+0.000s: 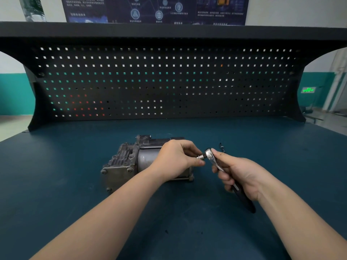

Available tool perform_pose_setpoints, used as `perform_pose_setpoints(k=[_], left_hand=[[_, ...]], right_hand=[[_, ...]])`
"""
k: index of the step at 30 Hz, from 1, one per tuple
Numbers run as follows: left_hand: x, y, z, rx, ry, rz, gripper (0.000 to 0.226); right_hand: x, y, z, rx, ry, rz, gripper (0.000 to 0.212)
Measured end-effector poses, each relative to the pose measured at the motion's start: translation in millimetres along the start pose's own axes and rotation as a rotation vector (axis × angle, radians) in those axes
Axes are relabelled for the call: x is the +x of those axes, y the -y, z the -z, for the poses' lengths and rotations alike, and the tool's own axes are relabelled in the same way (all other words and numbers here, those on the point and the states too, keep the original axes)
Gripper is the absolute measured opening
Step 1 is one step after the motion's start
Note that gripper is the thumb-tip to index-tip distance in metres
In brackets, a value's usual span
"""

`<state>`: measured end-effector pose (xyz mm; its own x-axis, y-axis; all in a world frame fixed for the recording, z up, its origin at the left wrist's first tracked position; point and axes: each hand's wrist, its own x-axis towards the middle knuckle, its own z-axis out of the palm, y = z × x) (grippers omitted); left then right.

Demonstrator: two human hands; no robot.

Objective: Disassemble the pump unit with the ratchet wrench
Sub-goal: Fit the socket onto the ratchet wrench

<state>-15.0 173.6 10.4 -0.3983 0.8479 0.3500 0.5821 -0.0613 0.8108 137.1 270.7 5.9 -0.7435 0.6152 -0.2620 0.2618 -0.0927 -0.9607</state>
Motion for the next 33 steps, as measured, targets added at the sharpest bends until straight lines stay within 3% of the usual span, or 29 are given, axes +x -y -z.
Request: perform_pose_setpoints(k=[15,20,22,25,27,30,33], left_hand=[[-3,4,-10,0.023,-0.084,-0.004,0.022],[-7,-2,-5,0.099,0.002,-0.024,0.018],[-9,-6,6,0.186,0.034,-0.08,0.029],[-15,-13,41,0.338,-0.08,-0.155,0.027],[-23,-12,71,0.376,-0.212,-0.085,0.025],[-34,3,107,0.476,-0.37,0.182,0.031],[-52,22,118,0.639,-0.226,0.452,0.073]], right_hand=[[-1,-4,-6,0.129,0.094,-0.105,0.053],[-4,0,-3,0.234,0.146,-0.107,0.06],[-3,0,-2,0.261,0.115,-0.059,0.054],[2,-3,0,0.277,0.019,0.047,0.037],[6,-8,2,0.266,-0.055,0.108,0.031],[12,-12,-2,0.214,-0.111,0.177,0.027],[15,-16,-9,0.13,-0.159,0.201,0.021]])
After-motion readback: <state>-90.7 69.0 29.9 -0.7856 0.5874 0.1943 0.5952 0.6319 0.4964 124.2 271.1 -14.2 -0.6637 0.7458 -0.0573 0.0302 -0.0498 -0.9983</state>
